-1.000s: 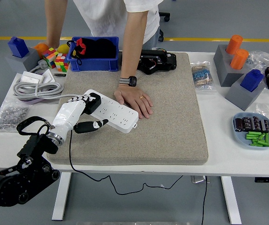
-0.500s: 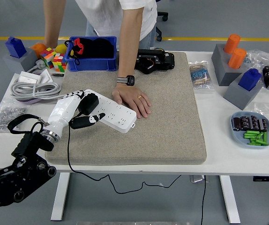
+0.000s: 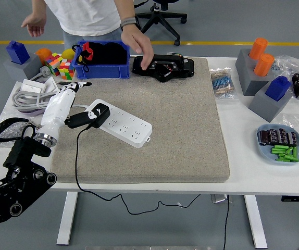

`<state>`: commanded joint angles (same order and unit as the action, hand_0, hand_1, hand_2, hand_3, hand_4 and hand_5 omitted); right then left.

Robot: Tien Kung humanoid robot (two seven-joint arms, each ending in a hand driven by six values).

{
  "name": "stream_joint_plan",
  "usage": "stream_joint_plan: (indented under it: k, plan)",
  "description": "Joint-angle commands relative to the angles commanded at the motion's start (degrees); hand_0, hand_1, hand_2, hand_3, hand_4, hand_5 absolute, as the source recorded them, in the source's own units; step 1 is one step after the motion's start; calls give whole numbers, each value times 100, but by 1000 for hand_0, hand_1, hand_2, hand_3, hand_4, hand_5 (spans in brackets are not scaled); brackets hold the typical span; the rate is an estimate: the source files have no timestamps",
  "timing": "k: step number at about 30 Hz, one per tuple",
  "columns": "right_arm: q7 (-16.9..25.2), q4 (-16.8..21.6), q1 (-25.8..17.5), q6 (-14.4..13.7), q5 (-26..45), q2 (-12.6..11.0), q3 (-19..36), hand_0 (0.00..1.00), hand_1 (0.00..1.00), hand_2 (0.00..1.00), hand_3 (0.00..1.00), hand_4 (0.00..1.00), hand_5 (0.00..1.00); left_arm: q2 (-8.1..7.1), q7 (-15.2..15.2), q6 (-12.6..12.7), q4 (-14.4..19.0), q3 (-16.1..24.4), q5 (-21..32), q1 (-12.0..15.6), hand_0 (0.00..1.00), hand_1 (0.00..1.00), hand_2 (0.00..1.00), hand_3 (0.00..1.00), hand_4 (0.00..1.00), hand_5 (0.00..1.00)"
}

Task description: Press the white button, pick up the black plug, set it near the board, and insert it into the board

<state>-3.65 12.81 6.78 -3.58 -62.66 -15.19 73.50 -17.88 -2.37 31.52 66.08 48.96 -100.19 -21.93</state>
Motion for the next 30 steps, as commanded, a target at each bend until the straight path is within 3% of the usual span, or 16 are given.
stream_joint_plan:
  k: [24, 30]
  plan:
    - [-6, 16, 49, -9, -14, -21, 94, 610, 571, 569, 579, 648, 388, 141, -72, -89, 52, 1479, -141, 384, 957, 955, 909, 848, 890, 671]
    - [-25, 11, 36, 0, -61, 38, 168, 610, 571, 569, 578, 648, 388, 177, -106, -114, 84, 1637, -207, 549, 959, 955, 908, 847, 889, 674]
